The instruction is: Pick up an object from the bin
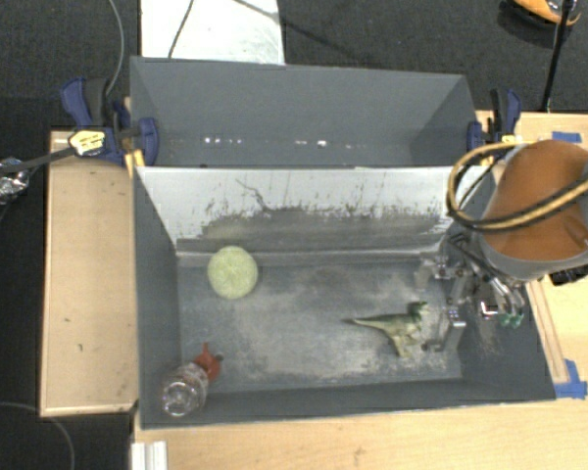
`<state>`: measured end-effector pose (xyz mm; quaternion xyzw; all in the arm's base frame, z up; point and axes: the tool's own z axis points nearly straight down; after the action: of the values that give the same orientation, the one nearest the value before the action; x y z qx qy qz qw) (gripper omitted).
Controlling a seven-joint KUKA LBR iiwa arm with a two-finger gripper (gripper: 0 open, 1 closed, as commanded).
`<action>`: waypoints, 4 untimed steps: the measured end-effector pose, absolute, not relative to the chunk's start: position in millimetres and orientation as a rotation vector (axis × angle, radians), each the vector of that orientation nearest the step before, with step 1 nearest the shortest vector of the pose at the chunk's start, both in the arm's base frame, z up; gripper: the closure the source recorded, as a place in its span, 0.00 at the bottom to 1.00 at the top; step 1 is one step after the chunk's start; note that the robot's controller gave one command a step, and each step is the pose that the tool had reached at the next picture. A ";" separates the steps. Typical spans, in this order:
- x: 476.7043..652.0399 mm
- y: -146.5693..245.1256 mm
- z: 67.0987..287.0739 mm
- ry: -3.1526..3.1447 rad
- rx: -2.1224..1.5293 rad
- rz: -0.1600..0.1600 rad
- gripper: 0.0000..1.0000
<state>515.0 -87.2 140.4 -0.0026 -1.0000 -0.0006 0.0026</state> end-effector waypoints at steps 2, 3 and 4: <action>496.3 -77.3 86.8 -3.145 0.061 0.000 0.00; 487.5 -71.7 81.4 -3.139 0.033 -0.002 0.00; 486.4 -72.2 98.2 -3.133 -0.294 -0.001 0.00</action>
Offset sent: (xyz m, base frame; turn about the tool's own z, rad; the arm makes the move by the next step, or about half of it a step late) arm -0.0260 0.0131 -0.0704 -0.0599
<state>486.4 -72.2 98.2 -0.0933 -0.9956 -0.0004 -0.0028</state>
